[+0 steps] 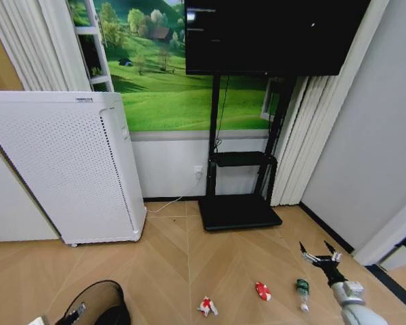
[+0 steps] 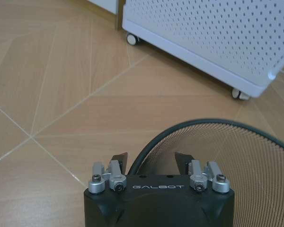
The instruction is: Pick up the trash bin and place the garbage on the floor into it.
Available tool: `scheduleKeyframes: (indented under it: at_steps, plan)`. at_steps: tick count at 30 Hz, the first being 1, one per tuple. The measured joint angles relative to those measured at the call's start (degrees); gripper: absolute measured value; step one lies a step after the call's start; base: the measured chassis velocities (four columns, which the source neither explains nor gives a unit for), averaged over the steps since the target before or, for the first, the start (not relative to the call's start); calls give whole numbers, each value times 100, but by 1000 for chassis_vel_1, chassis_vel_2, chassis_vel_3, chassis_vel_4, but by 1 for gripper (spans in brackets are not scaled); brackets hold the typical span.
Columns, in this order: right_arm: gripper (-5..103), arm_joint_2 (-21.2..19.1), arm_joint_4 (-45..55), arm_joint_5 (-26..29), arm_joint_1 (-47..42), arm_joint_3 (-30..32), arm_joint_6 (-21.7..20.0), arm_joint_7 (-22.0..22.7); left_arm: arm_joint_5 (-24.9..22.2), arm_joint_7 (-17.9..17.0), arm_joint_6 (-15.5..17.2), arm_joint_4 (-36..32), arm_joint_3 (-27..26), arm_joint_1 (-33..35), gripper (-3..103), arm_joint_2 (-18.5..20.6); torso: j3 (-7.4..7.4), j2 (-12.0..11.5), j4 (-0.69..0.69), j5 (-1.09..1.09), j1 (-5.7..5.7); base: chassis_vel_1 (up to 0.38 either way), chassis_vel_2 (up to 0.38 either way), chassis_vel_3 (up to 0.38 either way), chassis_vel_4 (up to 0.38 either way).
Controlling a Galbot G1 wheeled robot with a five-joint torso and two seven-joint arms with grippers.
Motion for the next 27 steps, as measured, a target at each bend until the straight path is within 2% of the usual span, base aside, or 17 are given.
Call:
scheduleKeyframes:
  at_steps: [1,2,5,7,9,10,12,13,15,19,23,26,27]
  plan:
    - [100,-13,0,0,1,1,0,-3,0,7,0,5,3,-6,53,-6,0,0,0,-5,0,0,0,0,0]
    - [100,-13,0,0,1,1,0,-3,0,7,0,5,3,-6,53,-6,0,0,0,-5,0,0,0,0,0]
    - [100,-20,0,-13,-3,1,0,-13,-1,42,-8,35,7,-30,37,-32,0,0,0,2,0,0,0,0,0]
    - [100,-20,1,-20,-4,2,3,-15,-6,51,-10,51,8,-40,37,-41,0,0,0,0,0,0,0,0,0]
    - [100,-9,45,-61,-12,12,13,-16,-11,80,-44,151,0,-90,26,-71,0,0,0,0,0,0,0,0,0]
    - [100,-9,45,-61,-12,12,13,-16,-11,80,-44,151,0,-90,26,-71,0,0,0,0,0,0,0,0,0]
    - [100,4,64,-133,-13,15,17,-12,-11,112,-75,213,-11,-113,15,-74,0,0,0,1,0,0,0,0,0]
    - [100,4,64,-133,-13,15,17,-12,-11,112,-75,213,-11,-113,15,-74,0,0,0,1,0,0,0,0,0]
    - [100,3,20,-151,12,-33,70,-101,59,164,-151,200,-26,-124,7,-76,0,0,0,1,0,0,0,0,0]
    - [100,9,19,-154,23,-100,89,-99,192,220,-245,19,-45,-106,6,-87,0,0,0,-2,0,0,0,0,0]
    - [100,86,19,-159,42,-225,234,-87,474,366,-448,-494,-112,-32,6,-68,0,0,1,4,0,0,0,0,0]
    - [100,252,-92,-236,72,-340,399,-230,1332,868,-992,-932,-203,25,6,22,0,0,-3,1,0,0,0,0,0]
    - [100,252,-92,-236,72,-340,399,-230,1332,868,-992,-932,-203,25,6,22,0,0,-3,1,0,0,0,0,0]
